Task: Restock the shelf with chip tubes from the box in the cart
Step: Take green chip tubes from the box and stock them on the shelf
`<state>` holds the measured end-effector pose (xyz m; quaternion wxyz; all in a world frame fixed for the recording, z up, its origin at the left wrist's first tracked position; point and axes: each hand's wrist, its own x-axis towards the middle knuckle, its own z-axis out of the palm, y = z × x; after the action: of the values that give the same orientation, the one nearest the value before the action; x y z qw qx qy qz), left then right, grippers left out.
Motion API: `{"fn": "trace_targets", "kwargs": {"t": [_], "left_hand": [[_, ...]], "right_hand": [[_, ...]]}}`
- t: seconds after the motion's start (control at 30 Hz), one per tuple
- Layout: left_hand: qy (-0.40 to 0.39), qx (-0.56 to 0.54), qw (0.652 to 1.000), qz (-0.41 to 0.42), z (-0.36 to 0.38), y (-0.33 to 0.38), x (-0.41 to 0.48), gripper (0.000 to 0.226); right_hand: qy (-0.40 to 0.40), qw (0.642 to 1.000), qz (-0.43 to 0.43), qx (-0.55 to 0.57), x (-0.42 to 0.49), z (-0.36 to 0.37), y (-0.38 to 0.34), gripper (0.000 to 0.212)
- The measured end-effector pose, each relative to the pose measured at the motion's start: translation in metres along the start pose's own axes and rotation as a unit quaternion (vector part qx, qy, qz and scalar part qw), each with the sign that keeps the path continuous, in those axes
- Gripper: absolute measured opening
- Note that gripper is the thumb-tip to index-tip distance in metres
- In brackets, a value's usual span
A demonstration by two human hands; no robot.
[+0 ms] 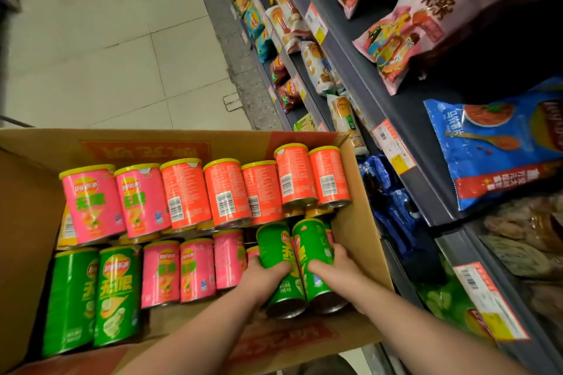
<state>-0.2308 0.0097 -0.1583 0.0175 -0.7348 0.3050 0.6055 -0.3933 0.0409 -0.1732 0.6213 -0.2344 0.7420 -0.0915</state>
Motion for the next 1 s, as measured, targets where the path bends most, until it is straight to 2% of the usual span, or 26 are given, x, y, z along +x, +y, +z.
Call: {"fn": "trace_targets", "kwargs": {"t": [0.1, 0.23, 0.3, 0.43, 0.5, 0.6, 0.67, 0.8, 0.9, 0.93, 1.0], "left_hand": [[-0.015, -0.044, 0.999, -0.015, -0.004, -0.001, -0.001, 0.102], [-0.048, -0.070, 0.996, -0.011, -0.013, 0.005, -0.025, 0.087], [-0.066, -0.058, 0.996, 0.008, -0.018, 0.005, -0.036, 0.087], [-0.077, -0.042, 0.992, 0.087, -0.032, 0.000, -0.065, 0.065], [-0.091, -0.056, 0.986, 0.126, -0.042, -0.004, -0.078, 0.058], [-0.110, -0.061, 0.977, 0.174, -0.054, -0.009, -0.096, 0.066], [-0.113, -0.064, 0.971, 0.203, -0.062, -0.013, -0.110, 0.059], [-0.135, -0.068, 0.956, 0.253, -0.074, -0.023, -0.129, 0.065], [-0.153, -0.071, 0.943, 0.285, -0.079, -0.027, -0.147, 0.046], [-0.160, -0.066, 0.939, 0.297, -0.080, -0.028, -0.154, 0.047], [-0.174, -0.049, 0.928, 0.325, -0.078, -0.030, -0.170, 0.065]], "right_hand": [[-0.001, 0.999, 0.036, 0.017, -0.011, -0.006, -0.008, 0.074], [0.002, 0.999, 0.035, 0.009, -0.034, -0.011, -0.013, 0.065], [0.011, 0.999, 0.023, 0.029, -0.048, -0.011, -0.013, 0.055], [0.054, 0.995, -0.009, 0.078, -0.080, -0.002, -0.014, 0.036], [0.076, 0.992, -0.031, 0.100, -0.095, 0.006, -0.014, 0.039], [0.093, 0.984, -0.067, 0.134, -0.121, 0.021, -0.015, 0.053], [0.108, 0.977, -0.086, 0.165, -0.138, 0.030, -0.014, 0.063], [0.131, 0.959, -0.130, 0.213, -0.173, 0.044, -0.010, 0.057], [0.166, 0.940, -0.178, 0.239, -0.201, 0.055, -0.003, 0.058], [0.181, 0.932, -0.191, 0.248, -0.211, 0.058, -0.001, 0.060], [0.214, 0.915, -0.208, 0.272, -0.226, 0.063, 0.008, 0.063]]}}
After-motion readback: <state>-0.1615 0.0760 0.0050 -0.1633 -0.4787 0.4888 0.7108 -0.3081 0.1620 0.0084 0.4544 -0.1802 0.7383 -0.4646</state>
